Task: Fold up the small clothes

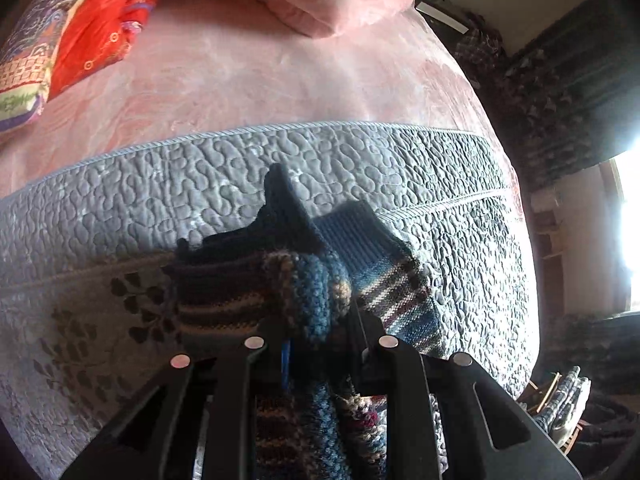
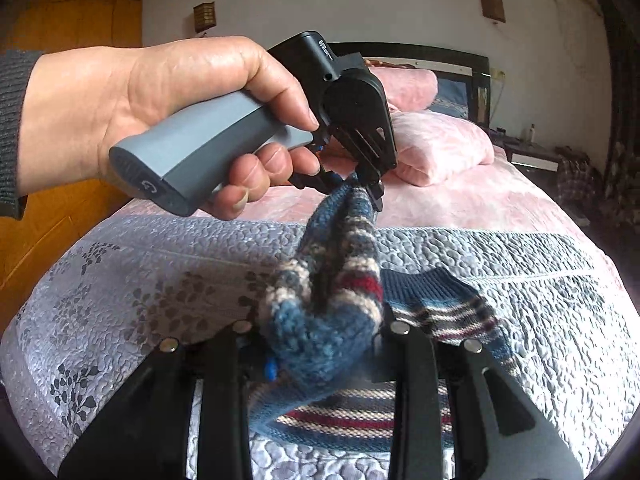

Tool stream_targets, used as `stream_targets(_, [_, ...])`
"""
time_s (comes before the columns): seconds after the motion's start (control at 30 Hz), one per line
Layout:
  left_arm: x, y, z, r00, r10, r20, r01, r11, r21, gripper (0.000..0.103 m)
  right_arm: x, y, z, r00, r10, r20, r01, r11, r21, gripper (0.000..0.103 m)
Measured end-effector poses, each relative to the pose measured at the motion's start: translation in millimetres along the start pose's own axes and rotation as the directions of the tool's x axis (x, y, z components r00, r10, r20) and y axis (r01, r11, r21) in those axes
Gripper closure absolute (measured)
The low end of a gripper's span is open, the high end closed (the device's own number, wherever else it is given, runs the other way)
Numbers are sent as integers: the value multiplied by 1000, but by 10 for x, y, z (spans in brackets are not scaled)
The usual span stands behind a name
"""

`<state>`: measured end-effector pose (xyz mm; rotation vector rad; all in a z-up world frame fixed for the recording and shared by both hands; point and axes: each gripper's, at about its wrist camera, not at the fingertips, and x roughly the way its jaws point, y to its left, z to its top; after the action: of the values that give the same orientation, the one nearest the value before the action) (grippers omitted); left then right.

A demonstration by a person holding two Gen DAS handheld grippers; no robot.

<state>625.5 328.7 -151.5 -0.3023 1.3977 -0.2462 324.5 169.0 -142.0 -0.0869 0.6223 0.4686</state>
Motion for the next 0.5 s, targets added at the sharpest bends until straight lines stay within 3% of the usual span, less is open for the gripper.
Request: stream_targets(0.5, [484,-514,51,998,48,-31,-47,998,38,82,-10,-570,-201,999,-24,-26,26,995,93,75])
